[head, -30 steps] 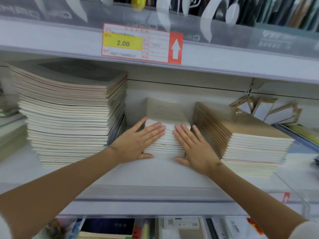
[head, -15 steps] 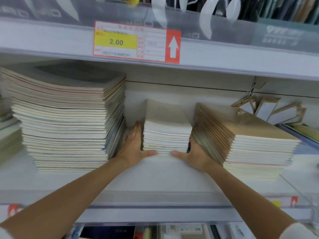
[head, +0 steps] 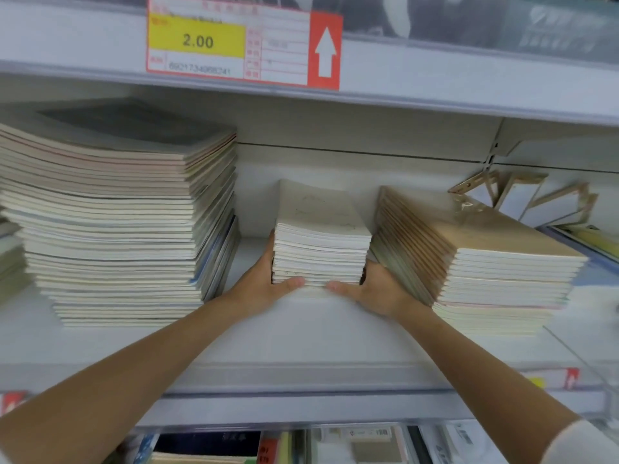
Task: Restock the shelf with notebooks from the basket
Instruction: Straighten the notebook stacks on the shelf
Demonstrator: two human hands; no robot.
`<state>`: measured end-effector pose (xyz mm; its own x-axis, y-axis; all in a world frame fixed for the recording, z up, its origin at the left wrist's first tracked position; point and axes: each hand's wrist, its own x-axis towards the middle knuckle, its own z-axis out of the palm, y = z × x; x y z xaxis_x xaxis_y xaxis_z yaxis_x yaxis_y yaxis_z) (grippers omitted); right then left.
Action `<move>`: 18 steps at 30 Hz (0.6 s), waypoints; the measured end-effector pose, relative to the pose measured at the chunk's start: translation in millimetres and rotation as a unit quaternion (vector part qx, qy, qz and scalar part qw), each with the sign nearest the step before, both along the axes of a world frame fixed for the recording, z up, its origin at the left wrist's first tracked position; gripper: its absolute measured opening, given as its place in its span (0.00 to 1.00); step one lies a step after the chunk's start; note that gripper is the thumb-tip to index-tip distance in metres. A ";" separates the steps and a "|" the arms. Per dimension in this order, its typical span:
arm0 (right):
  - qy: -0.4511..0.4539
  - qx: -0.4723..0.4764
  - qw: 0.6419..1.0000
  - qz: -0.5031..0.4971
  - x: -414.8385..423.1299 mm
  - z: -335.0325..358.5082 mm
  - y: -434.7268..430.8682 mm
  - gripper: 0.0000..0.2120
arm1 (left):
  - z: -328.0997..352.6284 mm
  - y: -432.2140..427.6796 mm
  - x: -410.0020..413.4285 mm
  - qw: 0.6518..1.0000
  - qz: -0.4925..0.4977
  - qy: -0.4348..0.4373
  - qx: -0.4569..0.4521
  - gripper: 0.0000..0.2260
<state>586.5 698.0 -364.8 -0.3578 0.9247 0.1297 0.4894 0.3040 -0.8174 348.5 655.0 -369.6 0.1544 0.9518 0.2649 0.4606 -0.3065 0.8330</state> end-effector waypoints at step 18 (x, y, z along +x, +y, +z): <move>-0.020 -0.020 0.999 0.016 1.1 -2.2 -6.0 0.30 | 7.6 -4.9 -1.8 1.000 0.010 -0.003 -0.030 0.34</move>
<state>587.6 692.0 -367.1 -0.3910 0.9171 0.0775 0.5119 0.2867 -0.8098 346.6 650.0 -362.0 0.1343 0.9687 0.2086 0.4610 -0.2474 0.8522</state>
